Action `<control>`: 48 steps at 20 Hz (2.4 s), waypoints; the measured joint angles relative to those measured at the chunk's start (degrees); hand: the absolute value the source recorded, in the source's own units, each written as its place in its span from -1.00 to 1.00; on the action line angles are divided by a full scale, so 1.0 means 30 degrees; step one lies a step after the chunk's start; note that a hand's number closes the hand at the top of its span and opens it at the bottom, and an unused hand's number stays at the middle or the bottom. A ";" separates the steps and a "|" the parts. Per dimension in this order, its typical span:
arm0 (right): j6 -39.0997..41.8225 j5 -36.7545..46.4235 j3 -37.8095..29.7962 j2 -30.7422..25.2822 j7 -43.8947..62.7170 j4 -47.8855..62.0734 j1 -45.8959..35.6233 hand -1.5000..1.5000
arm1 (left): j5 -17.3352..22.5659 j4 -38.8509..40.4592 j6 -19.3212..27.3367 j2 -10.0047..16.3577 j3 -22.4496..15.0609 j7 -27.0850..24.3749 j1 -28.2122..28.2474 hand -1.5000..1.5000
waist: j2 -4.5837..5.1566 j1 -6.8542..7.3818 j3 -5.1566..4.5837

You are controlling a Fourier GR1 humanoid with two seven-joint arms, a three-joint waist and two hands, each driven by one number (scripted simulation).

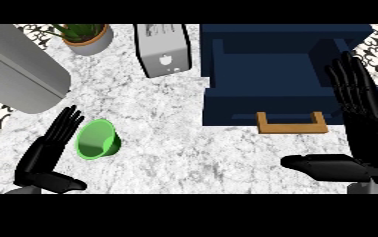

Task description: Pick up the cup, place it into the drawer and close the drawer

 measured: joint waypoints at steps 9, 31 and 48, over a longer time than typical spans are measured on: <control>0.0417 -0.0378 -0.0452 -0.0163 0.0055 -0.0015 0.0015 -1.00 | -0.1960 0.8688 0.1611 0.0972 0.0139 -0.4183 -0.3763 -1.00 | 0.0036 -0.0116 -0.0012; 0.0389 0.0184 0.0330 0.0436 -0.0222 0.0105 0.0011 -1.00 | -0.3223 1.4987 0.3132 0.0987 -0.0508 -0.8195 -0.6610 -1.00 | 0.0158 -0.0374 -0.0068; 0.0701 -0.0164 0.0079 0.0309 -0.0242 0.0669 -0.0183 -1.00 | -0.2481 1.4761 0.1176 -0.0208 -0.0977 -0.7703 -0.7309 1.00 | 0.0149 -0.0369 -0.0069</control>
